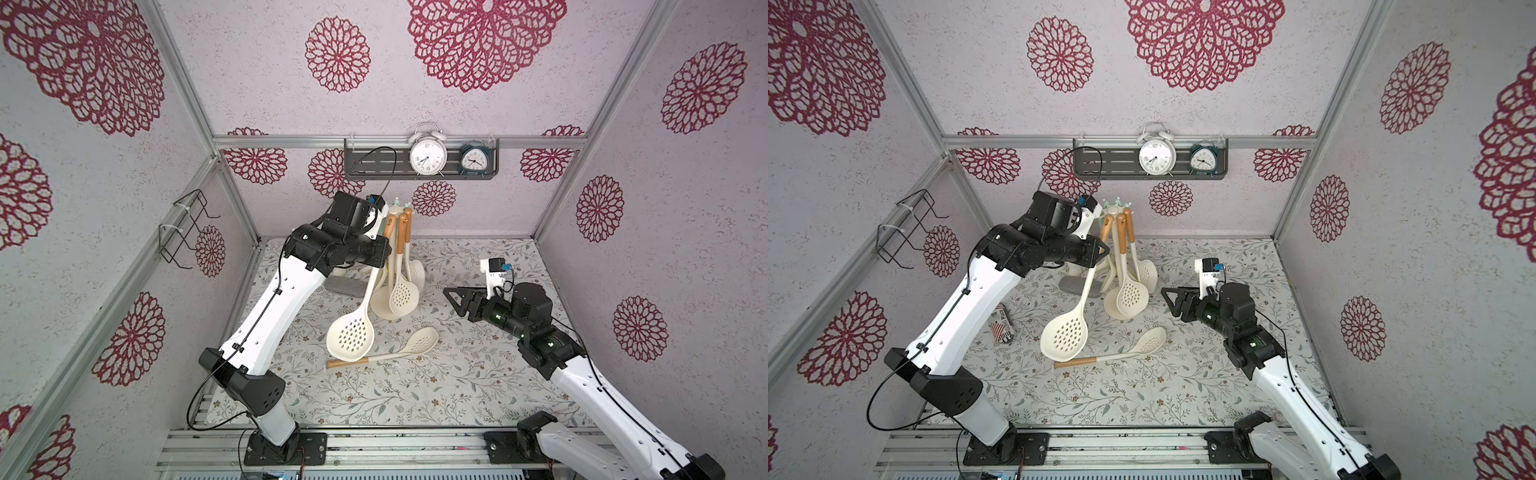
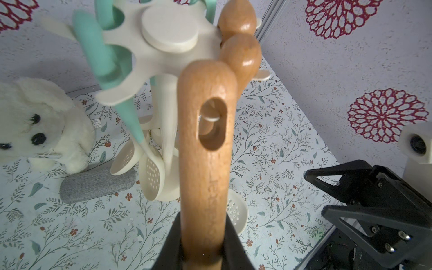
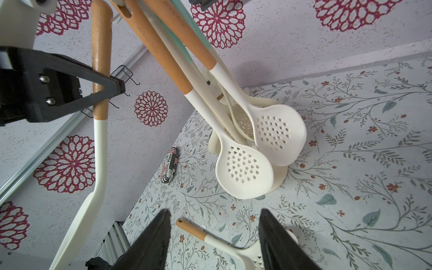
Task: Hang the skimmer on the kitchen utensil rack
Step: Hang the skimmer on the rack.
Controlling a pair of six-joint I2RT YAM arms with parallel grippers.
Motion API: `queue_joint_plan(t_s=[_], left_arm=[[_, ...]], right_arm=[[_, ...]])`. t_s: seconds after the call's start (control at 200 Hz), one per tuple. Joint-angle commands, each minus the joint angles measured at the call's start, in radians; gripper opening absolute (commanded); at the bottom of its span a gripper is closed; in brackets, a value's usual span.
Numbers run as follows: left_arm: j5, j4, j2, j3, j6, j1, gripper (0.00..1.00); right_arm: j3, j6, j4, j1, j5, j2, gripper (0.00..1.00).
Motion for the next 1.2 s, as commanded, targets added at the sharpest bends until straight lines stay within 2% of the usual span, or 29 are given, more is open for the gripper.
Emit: queue_joint_plan(t_s=[0.0,0.195,0.555,0.891,1.011,1.196], left_arm=[[-0.020,-0.016,0.020,0.021,0.010,0.004,0.00],[-0.025,0.033,0.025,-0.032,0.016,0.005,0.00],[-0.051,0.313,-0.052,-0.311,0.007,0.004,0.00],[-0.149,0.438,-0.016,-0.366,0.053,0.003,0.00],[-0.161,0.459,-0.009,-0.381,0.053,0.004,0.12],[-0.131,0.490,-0.036,-0.424,0.043,0.003,0.48]], right_arm=[[-0.008,-0.010,0.017,-0.006,-0.012,-0.022,0.62],[-0.018,-0.006,0.021,-0.008,-0.011,-0.028,0.62],[-0.036,-0.001,0.016,-0.010,-0.007,-0.039,0.62],[-0.057,0.013,0.020,-0.010,-0.008,-0.051,0.62],[-0.059,0.011,0.010,-0.011,-0.006,-0.060,0.62],[-0.058,0.008,-0.008,-0.011,0.004,-0.074,0.62]])
